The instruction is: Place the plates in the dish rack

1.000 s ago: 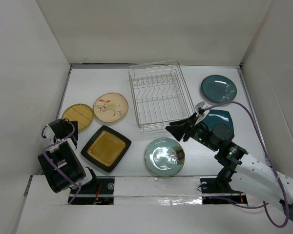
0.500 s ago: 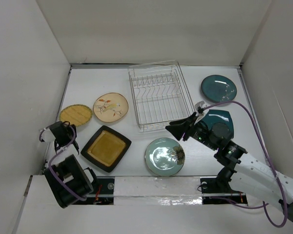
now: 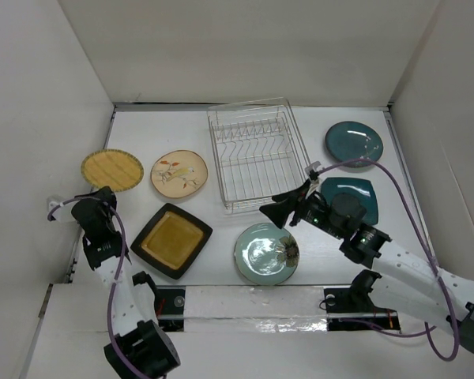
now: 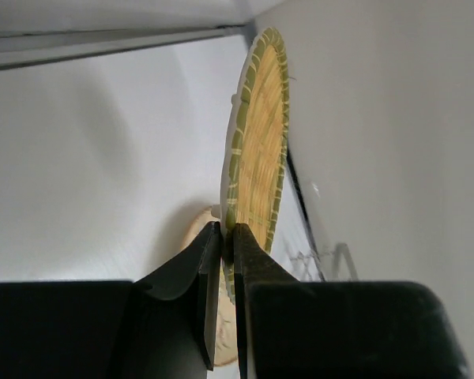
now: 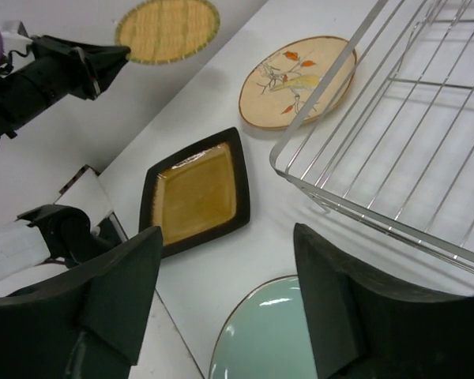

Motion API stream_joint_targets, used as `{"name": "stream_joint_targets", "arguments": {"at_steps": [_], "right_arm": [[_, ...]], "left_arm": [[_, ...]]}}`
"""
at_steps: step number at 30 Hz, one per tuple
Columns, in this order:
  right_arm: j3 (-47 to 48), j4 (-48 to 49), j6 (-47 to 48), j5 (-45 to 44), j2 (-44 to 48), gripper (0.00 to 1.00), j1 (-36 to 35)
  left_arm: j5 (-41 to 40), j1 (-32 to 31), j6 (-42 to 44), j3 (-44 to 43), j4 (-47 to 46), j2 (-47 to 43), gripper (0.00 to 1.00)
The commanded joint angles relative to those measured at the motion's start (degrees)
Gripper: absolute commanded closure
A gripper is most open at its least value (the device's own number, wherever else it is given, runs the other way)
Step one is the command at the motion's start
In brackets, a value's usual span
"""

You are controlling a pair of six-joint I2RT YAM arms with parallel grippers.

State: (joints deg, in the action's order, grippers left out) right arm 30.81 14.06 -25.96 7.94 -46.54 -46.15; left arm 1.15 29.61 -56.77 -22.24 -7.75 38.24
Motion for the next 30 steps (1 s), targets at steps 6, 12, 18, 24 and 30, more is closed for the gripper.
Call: {"name": "stream_joint_targets", "arguments": {"at_steps": [6,12,18,24,30], "right_arm": [[8.6,9.1,-6.3,3.8,-12.2,0.03,-0.9],[21.2,10.0,-5.9,4.7,-28.8,0.00,-0.1],[31.8,10.6,-6.4,9.1,-40.2,0.00,4.7],[35.4,9.5,-4.3,12.1,-43.8,0.05,6.9],[31.5,19.0,-9.5,16.6,-43.0,0.79,11.3]], "left_arm": [[27.3,-3.2,-1.5,-2.7,-17.2,-0.6,1.00],[39.2,-8.5,-0.1,-3.5,-25.0,-0.2,1.00],[45.2,-16.1,1.1,-5.6,-28.5,-0.2,1.00],[49.6,-19.8,-1.6,-5.3,-33.4,2.5,1.00],[52.6,-20.5,-6.3,-2.5,-42.3,4.6,1.00]]}}
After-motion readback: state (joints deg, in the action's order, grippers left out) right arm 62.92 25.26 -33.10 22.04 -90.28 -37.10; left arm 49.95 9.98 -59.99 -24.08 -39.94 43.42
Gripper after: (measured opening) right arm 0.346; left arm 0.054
